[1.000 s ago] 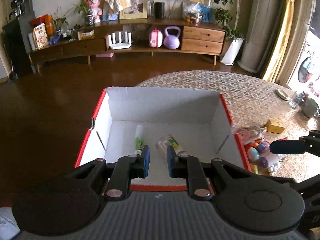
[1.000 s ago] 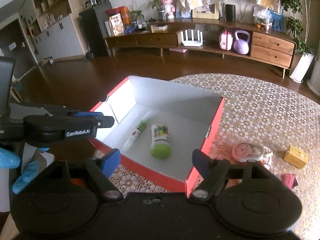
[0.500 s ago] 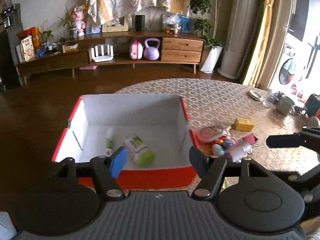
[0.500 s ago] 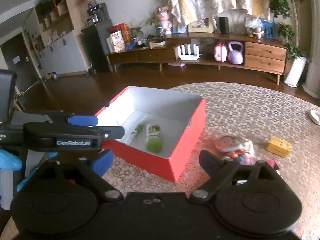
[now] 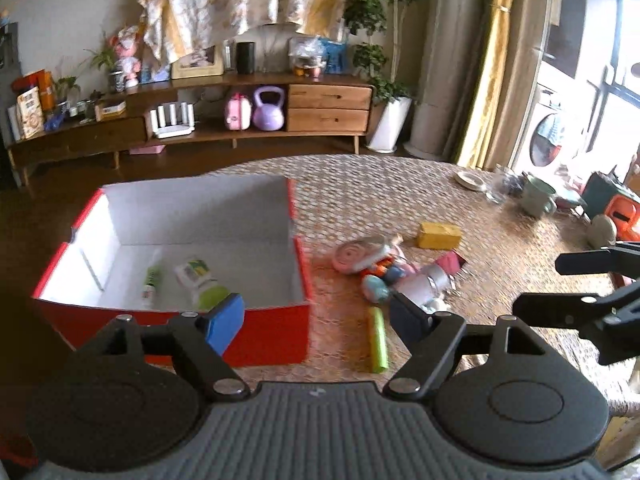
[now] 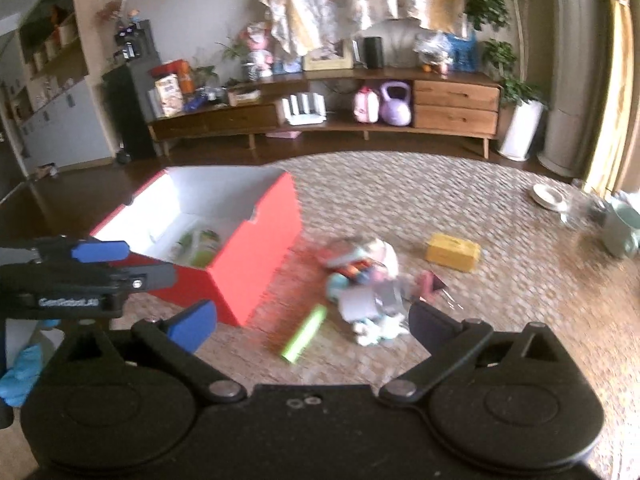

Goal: Organize rigid objects
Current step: 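Move both tools back to the pile toward the green stick and clear bottle, then grasp the green glue stick with the left tool while the right tool grasps the silver-capped bottle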

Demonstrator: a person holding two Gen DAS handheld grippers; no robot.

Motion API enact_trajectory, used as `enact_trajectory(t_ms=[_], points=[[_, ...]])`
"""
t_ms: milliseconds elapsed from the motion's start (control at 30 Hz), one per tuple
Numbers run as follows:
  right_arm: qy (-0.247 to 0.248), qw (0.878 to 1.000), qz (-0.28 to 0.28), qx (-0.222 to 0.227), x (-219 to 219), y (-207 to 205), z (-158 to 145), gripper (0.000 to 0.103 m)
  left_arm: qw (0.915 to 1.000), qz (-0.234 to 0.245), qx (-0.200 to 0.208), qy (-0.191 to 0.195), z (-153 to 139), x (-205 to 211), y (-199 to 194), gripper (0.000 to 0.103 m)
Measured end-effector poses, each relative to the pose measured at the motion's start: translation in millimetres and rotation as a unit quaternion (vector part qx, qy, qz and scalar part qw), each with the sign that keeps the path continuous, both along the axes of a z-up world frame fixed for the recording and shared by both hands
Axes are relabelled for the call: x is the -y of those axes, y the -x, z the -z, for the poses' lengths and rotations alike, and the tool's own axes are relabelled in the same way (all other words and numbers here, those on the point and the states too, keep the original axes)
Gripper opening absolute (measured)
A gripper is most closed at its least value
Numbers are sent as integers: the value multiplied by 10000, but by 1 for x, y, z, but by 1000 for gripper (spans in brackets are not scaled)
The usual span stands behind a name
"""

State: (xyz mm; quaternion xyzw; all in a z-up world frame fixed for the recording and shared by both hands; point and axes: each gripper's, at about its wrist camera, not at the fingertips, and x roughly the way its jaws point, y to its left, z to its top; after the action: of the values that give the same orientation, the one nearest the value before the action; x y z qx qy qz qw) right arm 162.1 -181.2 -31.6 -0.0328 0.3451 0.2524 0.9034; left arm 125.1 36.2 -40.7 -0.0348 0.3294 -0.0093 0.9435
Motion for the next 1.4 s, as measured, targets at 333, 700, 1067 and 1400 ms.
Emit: enact_trajectory(t_ms=[333, 700, 1067, 1400], points=[[182, 9998, 79, 22, 23, -11, 25, 102, 9996, 177, -207, 39, 41, 45, -11, 79], [399, 9990, -111, -167, 9, -49, 43, 97, 9989, 149, -435, -83, 82, 71, -37, 79], [742, 9956, -213, -534, -20, -94, 79, 89, 9978, 62, -623, -237, 116, 72, -67, 79], [1125, 9916, -221, -598, -42, -110, 100, 81, 9964, 61, -782, -311, 133, 72, -80, 64]])
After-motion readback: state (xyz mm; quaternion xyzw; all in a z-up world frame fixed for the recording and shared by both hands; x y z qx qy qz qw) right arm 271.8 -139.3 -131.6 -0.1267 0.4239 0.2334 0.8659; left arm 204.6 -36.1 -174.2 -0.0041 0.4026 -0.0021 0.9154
